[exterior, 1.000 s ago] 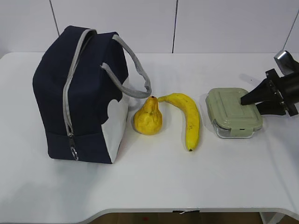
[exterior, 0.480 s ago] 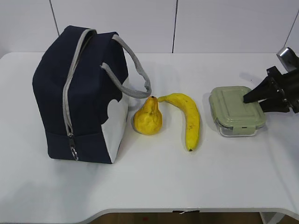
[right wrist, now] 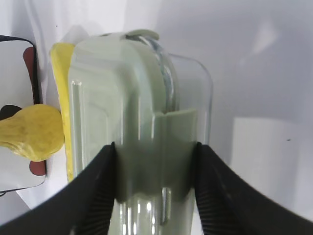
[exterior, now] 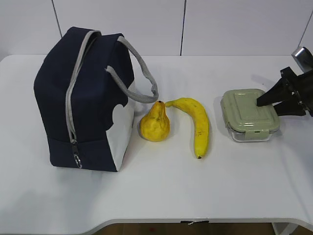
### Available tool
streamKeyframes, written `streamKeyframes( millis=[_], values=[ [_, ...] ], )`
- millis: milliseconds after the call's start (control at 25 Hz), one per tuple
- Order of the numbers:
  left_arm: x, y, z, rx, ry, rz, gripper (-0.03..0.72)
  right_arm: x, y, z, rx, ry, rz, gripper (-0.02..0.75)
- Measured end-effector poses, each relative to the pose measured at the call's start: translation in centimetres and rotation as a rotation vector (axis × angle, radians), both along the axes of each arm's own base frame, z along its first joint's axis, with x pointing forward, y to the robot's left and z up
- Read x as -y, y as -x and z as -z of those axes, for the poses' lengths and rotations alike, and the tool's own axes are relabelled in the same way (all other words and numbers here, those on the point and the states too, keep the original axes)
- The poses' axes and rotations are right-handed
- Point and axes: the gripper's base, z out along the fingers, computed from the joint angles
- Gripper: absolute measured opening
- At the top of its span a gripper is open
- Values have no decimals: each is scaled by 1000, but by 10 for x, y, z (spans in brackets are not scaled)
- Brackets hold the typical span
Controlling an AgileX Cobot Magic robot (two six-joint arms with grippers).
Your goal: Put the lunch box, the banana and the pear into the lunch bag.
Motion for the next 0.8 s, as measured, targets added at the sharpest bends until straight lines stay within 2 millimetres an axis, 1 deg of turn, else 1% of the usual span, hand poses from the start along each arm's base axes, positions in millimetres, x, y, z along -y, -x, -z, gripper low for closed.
streamKeyframes(
  millis=[200,520,800],
  values=[
    [0,0,0,0,0,0,237,0,0,-1,-4,-4,12,366],
    [0,0,0,0,0,0,237,-2,1,-21,42,3,19,366],
    [0,0,0,0,0,0,237,-21,1,-35,65,6,-14,366]
  ],
)
